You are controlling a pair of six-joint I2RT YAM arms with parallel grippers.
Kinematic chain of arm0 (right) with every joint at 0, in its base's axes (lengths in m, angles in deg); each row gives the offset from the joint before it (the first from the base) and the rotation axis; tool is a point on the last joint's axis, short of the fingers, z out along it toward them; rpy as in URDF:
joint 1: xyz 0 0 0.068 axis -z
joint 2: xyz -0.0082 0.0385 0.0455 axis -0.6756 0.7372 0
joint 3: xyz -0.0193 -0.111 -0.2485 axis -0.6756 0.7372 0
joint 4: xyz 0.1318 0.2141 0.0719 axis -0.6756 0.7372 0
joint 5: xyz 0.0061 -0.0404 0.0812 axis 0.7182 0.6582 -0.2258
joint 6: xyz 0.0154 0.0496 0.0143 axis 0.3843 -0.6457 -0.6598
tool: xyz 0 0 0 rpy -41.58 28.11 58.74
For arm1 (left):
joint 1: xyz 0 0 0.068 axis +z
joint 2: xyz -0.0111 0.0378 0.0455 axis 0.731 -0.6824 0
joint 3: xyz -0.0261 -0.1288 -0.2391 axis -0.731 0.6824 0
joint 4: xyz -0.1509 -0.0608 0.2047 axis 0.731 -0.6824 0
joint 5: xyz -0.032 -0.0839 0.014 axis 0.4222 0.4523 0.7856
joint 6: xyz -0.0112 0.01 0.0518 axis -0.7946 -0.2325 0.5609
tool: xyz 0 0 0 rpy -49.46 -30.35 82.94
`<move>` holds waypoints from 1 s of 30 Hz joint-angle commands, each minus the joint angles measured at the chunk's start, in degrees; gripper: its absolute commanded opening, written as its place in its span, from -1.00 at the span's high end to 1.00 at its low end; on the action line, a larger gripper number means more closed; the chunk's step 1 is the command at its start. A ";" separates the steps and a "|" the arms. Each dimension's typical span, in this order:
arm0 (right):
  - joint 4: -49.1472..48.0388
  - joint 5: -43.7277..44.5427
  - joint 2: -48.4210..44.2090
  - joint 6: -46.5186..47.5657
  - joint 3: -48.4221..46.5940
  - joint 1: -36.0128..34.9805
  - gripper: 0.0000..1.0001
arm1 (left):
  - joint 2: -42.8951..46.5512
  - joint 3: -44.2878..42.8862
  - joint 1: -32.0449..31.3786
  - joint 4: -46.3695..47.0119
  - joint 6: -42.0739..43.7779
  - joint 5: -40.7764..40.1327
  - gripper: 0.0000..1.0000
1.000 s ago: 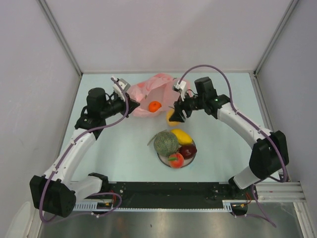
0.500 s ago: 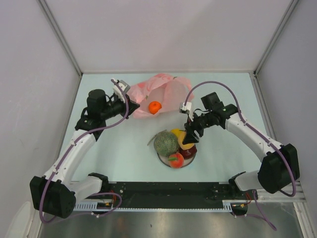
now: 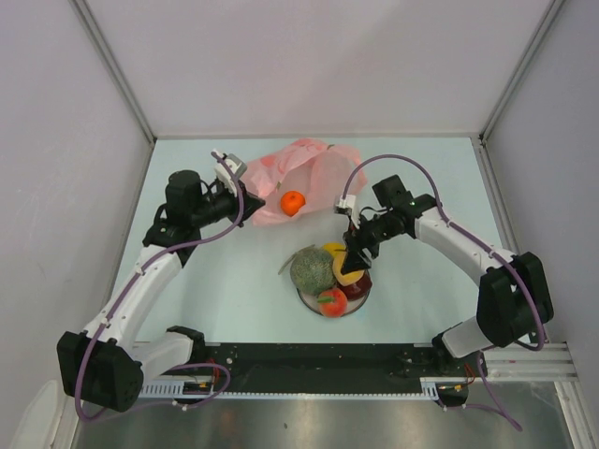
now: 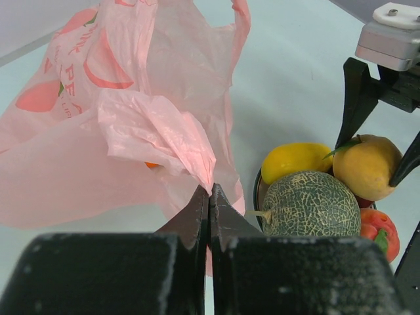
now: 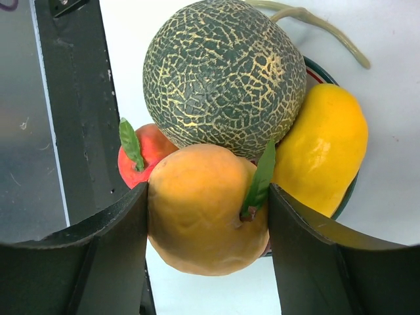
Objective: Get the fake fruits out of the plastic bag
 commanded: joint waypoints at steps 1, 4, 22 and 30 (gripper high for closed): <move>-2.14 0.30 1.12 -0.30 -0.23 0.02 -0.21 | 0.91 -0.07 0.37 0.27 -0.53 1.60 0.98; -2.32 0.39 1.21 -0.47 -0.23 0.02 -0.42 | 0.48 -0.07 0.37 0.36 -0.44 1.86 0.98; -5.83 0.83 1.65 -3.99 -0.23 1.69 -0.99 | -0.93 0.55 0.37 1.86 -0.88 2.56 0.99; -8.38 -0.84 0.59 -7.94 -0.23 2.57 -0.99 | -0.93 0.81 0.37 1.59 -0.52 2.39 0.99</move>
